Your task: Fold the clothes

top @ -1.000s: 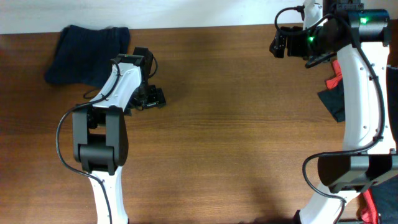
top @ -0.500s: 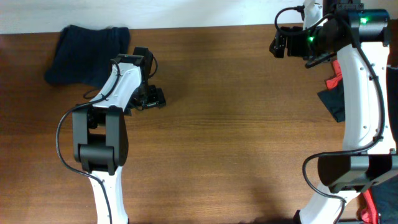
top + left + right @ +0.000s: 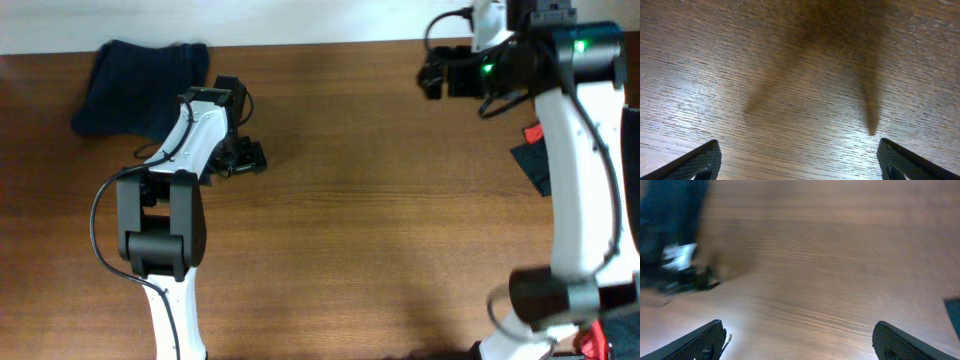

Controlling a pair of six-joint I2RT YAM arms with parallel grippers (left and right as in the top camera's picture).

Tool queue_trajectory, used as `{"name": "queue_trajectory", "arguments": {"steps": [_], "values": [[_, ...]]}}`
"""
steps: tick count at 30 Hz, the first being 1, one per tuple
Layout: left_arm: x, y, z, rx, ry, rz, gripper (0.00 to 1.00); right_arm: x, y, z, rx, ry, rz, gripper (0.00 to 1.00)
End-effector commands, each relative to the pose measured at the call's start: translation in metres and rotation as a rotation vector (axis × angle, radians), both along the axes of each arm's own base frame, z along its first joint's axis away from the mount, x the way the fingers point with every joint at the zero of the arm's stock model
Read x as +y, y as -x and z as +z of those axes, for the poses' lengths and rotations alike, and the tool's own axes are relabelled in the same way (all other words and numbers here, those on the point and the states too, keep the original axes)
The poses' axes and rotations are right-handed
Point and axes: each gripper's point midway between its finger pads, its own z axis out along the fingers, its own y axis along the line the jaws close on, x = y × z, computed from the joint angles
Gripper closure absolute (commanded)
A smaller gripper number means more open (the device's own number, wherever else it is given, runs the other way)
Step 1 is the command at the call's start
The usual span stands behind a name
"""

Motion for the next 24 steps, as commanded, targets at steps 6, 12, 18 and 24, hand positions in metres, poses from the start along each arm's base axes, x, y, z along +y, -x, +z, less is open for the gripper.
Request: {"name": "queue_trajectory", "arguments": {"steps": [6,12,18,24], "values": [[0.002,0.001,-0.001,0.003,-0.008,0.008,0.01,0.072,0.124,0.123,-0.336,-0.081,0.261,0.02],[0.002,0.001,-0.001,0.003,-0.008,0.008,0.01,0.053,0.184,0.148,-0.415,-0.084,0.289,0.01],[0.002,0.001,-0.001,0.003,-0.008,0.008,0.01,0.029,0.237,0.169,-0.515,-0.095,0.278,0.01],[0.002,0.001,-0.001,0.003,-0.008,0.008,0.01,0.007,0.269,0.170,-0.607,-0.083,0.232,0.02]]}}
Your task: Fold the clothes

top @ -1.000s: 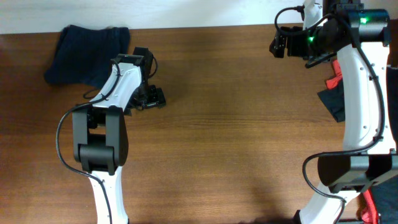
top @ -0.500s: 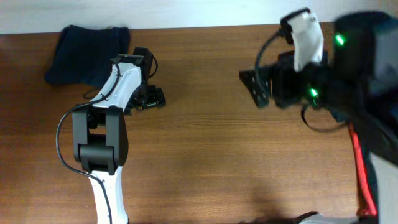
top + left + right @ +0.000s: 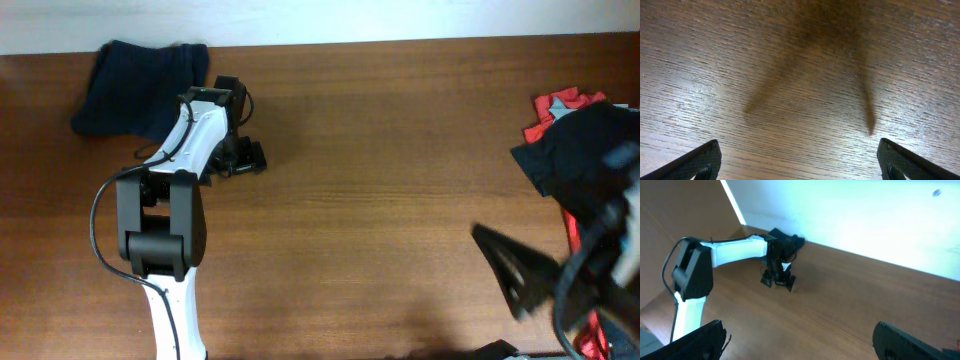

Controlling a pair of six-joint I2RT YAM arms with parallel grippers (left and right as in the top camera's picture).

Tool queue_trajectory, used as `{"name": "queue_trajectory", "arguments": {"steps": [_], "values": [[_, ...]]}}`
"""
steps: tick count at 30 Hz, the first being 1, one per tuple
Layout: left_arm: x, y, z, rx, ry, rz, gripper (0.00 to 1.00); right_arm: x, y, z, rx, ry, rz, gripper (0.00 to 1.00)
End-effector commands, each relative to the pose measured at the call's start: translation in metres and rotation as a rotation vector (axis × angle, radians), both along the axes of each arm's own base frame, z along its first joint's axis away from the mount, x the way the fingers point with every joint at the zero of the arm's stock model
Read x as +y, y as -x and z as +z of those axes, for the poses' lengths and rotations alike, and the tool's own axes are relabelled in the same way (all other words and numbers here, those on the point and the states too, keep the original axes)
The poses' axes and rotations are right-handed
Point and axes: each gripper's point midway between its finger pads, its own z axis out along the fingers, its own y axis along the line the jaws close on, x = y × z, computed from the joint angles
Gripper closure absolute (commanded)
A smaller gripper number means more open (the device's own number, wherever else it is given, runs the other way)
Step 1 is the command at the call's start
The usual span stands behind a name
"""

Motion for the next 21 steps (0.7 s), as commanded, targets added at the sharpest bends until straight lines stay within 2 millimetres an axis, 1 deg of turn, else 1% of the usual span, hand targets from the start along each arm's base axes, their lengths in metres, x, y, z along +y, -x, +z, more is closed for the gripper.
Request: {"name": "queue_trajectory", "arguments": {"steps": [1,4,7,10,13,16,18,21], "values": [[0.002,0.002,-0.001,0.004,-0.009,0.008,0.01,-0.009,0.004,-0.010,-0.037,0.011,-0.034,0.01],[0.002,0.002,-0.001,0.004,-0.008,0.008,0.01,-0.015,0.005,-0.017,-0.134,-0.030,-0.072,0.02],[0.002,0.002,-0.001,0.004,-0.008,0.008,0.01,-0.021,-0.002,-0.025,-0.283,-0.080,-0.119,0.02],[0.002,0.002,-0.001,0.004,-0.008,0.008,0.01,-0.031,-0.009,-0.030,-0.476,-0.139,-0.186,0.02],[0.002,0.002,-0.001,0.004,-0.009,0.008,0.01,-0.037,-0.011,-0.039,-0.579,-0.163,-0.222,0.02],[0.002,0.002,-0.001,0.004,-0.009,0.008,0.01,-0.043,-0.016,-0.056,-0.634,-0.167,-0.264,0.01],[0.002,0.002,-0.001,0.004,-0.009,0.008,0.01,-0.046,-0.024,-0.076,-0.637,-0.158,-0.289,0.01],[0.002,0.002,-0.001,0.004,-0.009,0.008,0.01,-0.055,-0.039,-0.111,-0.663,-0.146,-0.347,0.02]]}}
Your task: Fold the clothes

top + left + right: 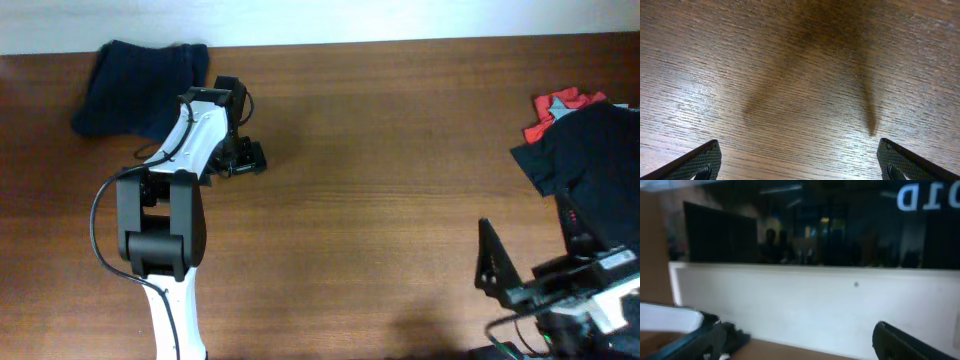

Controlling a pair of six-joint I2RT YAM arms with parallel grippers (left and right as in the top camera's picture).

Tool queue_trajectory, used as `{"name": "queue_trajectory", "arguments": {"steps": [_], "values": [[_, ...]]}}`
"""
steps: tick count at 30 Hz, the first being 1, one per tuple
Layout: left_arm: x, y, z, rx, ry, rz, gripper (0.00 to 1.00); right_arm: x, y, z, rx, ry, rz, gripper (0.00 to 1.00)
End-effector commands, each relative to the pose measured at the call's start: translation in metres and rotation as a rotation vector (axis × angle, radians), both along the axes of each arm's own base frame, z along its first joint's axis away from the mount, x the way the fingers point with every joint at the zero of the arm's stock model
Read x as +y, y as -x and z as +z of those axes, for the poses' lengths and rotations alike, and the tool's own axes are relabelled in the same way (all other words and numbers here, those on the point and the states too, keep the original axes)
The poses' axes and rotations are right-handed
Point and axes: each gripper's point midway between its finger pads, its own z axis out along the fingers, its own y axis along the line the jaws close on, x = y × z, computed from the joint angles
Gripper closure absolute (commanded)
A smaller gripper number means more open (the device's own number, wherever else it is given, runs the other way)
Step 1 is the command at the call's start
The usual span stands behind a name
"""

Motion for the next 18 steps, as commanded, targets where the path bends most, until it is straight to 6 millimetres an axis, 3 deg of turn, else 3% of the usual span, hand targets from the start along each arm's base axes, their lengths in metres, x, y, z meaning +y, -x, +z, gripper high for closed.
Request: {"name": "queue_trajectory", "arguments": {"steps": [1,9,18], "values": [[0.002,0.001,-0.001,0.003,-0.008,0.007,0.01,-0.012,-0.013,-0.032,-0.017,-0.008,-0.071,0.02],[0.002,0.001,-0.001,0.003,-0.008,0.007,0.01,-0.024,-0.041,-0.122,-0.004,-0.009,-0.137,0.01],[0.002,0.001,-0.001,0.003,-0.008,0.007,0.01,-0.028,-0.065,-0.195,0.096,-0.001,-0.153,0.02]]}}
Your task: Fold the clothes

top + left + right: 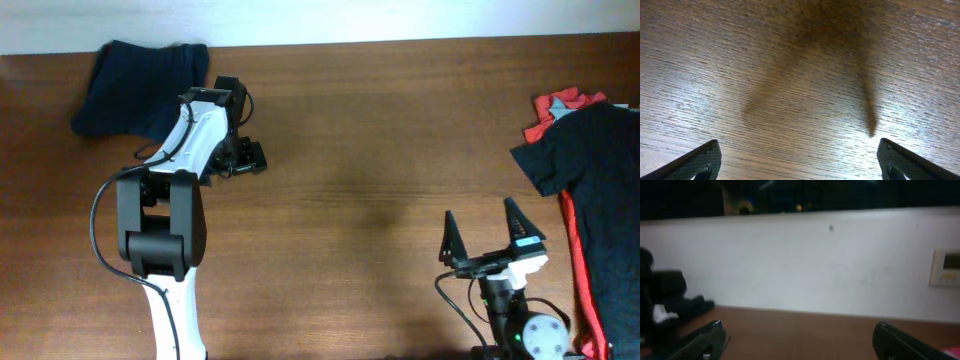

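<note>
A folded navy garment (140, 85) lies at the table's far left corner; it shows dimly as the navy garment (682, 307) in the right wrist view. A black shirt (595, 170) over a red garment (560, 103) is piled at the right edge. My left gripper (243, 160) hangs open just right of the navy garment, and its wrist view shows the left gripper (800, 165) over bare wood. My right gripper (487, 235) stands open at the front, left of the pile. In its own view the right gripper (800, 342) faces the far wall, holding nothing.
The brown wooden table (380, 150) runs between the two heaps. A white wall (815, 265) backs its far edge. The left arm's body (165, 230) rises from the front left, and the right arm's base (520, 325) sits at the front edge.
My right gripper has shifted left along the front edge and now stands level and spread, facing the far wall. The left arm and the clothes have not moved.
At first my right arm reached over the far right of the table, covering the pile. Then it was back at the front right, with the black and red pile in view. It has stayed low at the front since. The left gripper stayed open over bare wood.
</note>
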Controlling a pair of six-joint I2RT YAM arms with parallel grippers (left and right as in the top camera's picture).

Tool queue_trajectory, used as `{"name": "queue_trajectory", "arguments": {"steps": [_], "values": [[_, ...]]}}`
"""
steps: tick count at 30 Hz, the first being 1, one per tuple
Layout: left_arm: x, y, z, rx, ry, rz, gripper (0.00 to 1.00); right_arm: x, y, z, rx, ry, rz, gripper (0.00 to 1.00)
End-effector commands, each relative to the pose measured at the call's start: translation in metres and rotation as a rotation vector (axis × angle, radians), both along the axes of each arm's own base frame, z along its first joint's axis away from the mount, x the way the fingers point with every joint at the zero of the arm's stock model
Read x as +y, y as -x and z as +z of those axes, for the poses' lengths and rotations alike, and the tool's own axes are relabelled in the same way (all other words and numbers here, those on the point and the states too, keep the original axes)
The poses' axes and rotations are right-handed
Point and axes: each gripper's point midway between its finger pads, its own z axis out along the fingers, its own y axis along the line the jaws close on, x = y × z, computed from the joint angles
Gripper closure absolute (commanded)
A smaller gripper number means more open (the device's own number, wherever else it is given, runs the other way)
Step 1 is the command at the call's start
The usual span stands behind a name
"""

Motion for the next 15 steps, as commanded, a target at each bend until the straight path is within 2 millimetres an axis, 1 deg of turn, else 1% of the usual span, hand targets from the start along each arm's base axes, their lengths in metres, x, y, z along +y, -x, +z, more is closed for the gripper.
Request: {"name": "queue_trajectory", "arguments": {"steps": [1,3,5,6,10,11,12,15], "values": [[0.002,0.001,-0.001,0.003,-0.008,0.008,0.01,-0.008,-0.006,-0.026,0.066,-0.006,-0.035,0.01],[0.002,0.001,-0.001,0.003,-0.009,0.008,0.01,-0.012,-0.007,-0.039,0.119,-0.008,-0.054,0.01],[0.002,0.001,-0.001,0.003,-0.008,0.008,0.01,-0.014,-0.008,-0.047,0.155,-0.009,-0.066,0.01],[0.002,0.001,-0.001,0.003,-0.008,0.008,0.01,-0.014,-0.009,-0.054,0.182,-0.009,-0.066,0.02],[0.002,0.001,-0.001,0.003,-0.008,0.008,0.01,-0.012,-0.008,-0.068,0.238,-0.008,-0.053,0.01],[0.002,0.001,-0.001,0.003,-0.008,0.007,0.01,-0.012,-0.008,-0.074,0.266,-0.008,-0.053,0.02],[0.002,0.001,-0.001,0.003,-0.008,0.007,0.01,-0.012,-0.008,-0.078,0.281,-0.008,-0.054,0.02],[0.002,0.001,-0.001,0.003,-0.008,0.007,0.01,-0.012,-0.008,-0.078,0.279,-0.008,-0.053,0.01]]}}
